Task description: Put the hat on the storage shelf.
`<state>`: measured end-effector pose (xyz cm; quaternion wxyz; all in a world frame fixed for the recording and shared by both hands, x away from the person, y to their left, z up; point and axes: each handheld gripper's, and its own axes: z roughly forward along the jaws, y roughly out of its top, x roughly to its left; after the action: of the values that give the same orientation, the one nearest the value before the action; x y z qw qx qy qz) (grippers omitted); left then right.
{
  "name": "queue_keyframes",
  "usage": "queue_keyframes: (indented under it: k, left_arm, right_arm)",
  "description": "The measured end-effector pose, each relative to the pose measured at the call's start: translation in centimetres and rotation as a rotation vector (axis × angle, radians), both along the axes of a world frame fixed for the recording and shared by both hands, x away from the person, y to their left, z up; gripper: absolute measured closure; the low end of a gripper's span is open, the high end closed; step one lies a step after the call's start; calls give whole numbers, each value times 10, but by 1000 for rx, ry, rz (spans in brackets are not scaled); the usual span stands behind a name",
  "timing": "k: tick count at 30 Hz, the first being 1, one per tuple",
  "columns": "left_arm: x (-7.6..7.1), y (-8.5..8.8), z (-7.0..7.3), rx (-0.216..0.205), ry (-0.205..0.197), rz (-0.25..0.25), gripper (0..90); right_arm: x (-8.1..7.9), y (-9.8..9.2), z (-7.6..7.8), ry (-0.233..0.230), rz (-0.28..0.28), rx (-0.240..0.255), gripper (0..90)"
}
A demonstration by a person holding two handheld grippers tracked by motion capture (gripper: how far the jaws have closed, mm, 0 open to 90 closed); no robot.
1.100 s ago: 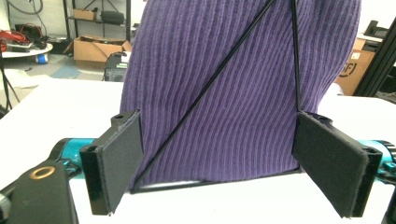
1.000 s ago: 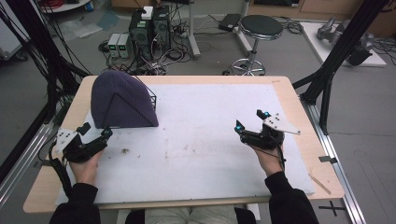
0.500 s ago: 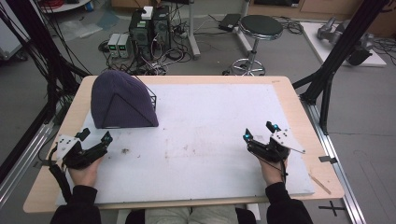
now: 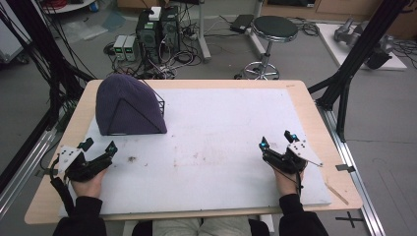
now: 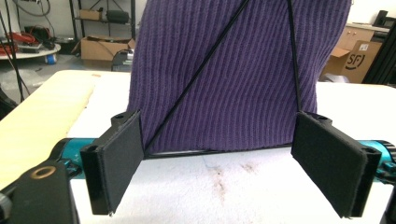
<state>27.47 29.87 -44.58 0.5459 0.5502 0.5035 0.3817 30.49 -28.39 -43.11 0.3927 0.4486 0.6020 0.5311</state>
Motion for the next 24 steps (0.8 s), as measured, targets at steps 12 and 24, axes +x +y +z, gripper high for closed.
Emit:
queue_keyframes:
  k: [12, 24]
  left_arm:
    - [-2, 2, -1, -18, -2, 3, 176]
    - [-1, 3, -2, -29, 5, 2, 177]
  right_arm:
    - [-1, -2, -1, 3, 2, 6, 135]
    - [0, -3, -2, 4, -3, 8, 135]
